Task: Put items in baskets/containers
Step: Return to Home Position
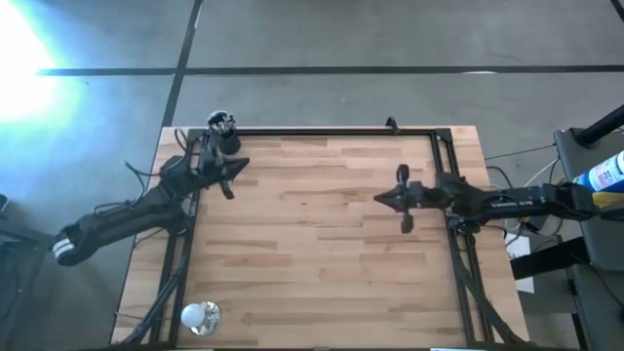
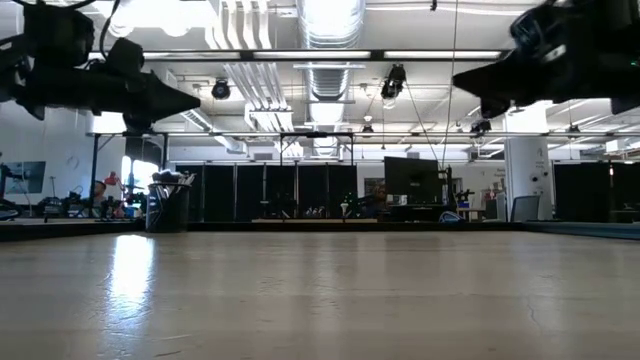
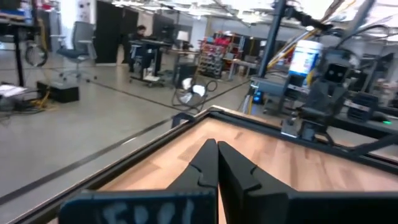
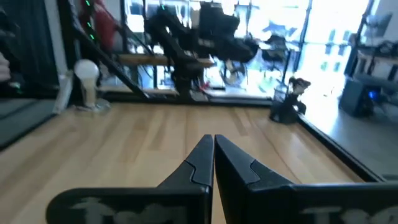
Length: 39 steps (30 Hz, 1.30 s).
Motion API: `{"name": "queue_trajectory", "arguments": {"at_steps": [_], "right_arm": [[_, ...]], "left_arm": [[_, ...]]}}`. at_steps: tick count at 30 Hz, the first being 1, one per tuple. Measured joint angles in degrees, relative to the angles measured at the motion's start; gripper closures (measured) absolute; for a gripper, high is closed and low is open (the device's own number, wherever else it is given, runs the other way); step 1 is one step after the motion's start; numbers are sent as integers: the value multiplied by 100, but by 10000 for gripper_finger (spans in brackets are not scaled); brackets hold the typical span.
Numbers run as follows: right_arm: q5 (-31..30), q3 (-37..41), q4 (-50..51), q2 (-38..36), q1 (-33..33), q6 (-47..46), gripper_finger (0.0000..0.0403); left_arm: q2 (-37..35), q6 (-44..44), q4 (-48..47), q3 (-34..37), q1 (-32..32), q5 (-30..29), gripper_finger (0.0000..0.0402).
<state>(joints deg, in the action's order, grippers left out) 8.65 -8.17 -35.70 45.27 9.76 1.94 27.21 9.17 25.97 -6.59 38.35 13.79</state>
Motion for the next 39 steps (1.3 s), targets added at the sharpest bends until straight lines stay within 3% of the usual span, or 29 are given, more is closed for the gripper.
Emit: {"name": "queue_trajectory", "arguments": {"at_steps": [7, 15, 18, 25, 29, 36, 39], "right_arm": [[85, 700, 577, -1716, 2, -34, 394], [-389, 766, 2569, -3751, 4, -88, 394], [-593, 766, 3283, -4468, 4, -36, 394], [-960, 766, 3506, -4420, 5, 57, 394], [-1090, 766, 3489, -4499, 4, 62, 394], [-1364, 766, 3422, -4528, 0, 0, 394], [-1373, 766, 3370, -4528, 0, -4, 394]], "left_arm": [[-519, -36, -133, 86, 0, 397, 401], [-1399, 18, -180, 592, 0, 484, 401], [-1765, 81, -588, 606, 0, 489, 401], [-2709, 27, -1481, 610, -1, 469, 401], [-2713, 52, -2165, 612, -24, 277, 401], [-2713, 78, -2465, 615, -324, -1108, 401], [-2694, 37, -2527, 614, -450, -1360, 401]]}}
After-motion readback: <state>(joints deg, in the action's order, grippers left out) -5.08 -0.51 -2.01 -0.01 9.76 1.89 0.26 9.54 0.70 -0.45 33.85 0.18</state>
